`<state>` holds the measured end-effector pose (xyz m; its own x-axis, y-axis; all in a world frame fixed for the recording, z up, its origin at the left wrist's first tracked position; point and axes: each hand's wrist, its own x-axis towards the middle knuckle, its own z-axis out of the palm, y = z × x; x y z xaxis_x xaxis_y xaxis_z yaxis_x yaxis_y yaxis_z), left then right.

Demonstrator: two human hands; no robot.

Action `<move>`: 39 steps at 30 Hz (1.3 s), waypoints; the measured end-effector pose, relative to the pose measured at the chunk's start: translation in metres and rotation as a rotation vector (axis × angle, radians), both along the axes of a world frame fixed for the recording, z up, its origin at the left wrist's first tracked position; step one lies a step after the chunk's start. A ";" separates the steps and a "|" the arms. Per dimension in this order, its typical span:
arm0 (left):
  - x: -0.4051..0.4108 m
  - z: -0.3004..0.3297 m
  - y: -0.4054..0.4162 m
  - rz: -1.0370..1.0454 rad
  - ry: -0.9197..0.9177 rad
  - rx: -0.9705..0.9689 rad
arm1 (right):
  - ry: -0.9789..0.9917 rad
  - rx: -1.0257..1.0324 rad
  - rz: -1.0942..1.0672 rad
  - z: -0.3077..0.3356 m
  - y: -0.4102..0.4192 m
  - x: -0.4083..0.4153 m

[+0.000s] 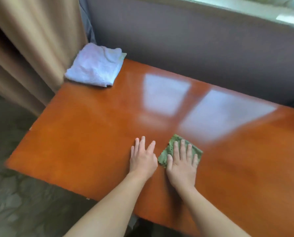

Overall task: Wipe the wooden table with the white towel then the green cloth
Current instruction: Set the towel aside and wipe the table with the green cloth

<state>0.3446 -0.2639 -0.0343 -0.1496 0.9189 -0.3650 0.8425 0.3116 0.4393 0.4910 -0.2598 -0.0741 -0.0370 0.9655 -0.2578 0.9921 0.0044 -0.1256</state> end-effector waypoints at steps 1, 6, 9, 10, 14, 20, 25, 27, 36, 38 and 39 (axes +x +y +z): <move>0.008 0.001 0.002 0.008 0.008 -0.002 | 0.009 0.007 0.055 -0.001 -0.011 -0.005; 0.036 0.000 0.004 -0.025 0.045 -0.003 | 0.052 0.015 0.279 -0.001 -0.019 0.024; 0.050 -0.003 0.009 -0.154 0.113 0.046 | 0.032 0.030 0.160 -0.003 -0.002 0.069; 0.058 -0.003 0.012 -0.188 0.116 0.065 | 0.015 0.031 0.096 -0.004 0.007 0.089; 0.100 -0.002 0.029 -0.222 0.098 0.080 | -0.012 0.013 -0.082 -0.001 0.046 0.148; 0.136 -0.003 0.061 -0.268 0.070 0.145 | 0.021 -0.006 -0.217 0.002 0.115 0.147; 0.139 -0.001 0.091 -0.200 0.023 0.174 | 0.064 -0.017 -0.154 0.003 0.200 0.141; 0.131 -0.001 0.103 -0.142 0.035 0.173 | 0.066 0.000 -0.127 0.003 0.232 0.135; 0.084 -0.003 0.145 0.081 0.002 0.294 | 0.137 0.056 0.137 0.000 0.320 0.028; 0.069 -0.005 0.150 0.141 0.006 0.321 | 0.167 0.043 0.246 0.002 0.311 -0.005; 0.061 -0.006 0.152 0.153 0.011 0.343 | 0.177 0.032 0.299 0.002 0.300 -0.019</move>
<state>0.4052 -0.1118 -0.0406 -0.2971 0.9541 -0.0371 0.8026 0.2706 0.5316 0.4724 0.0402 -0.0717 -0.3608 0.9126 -0.1923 0.9091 0.2981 -0.2908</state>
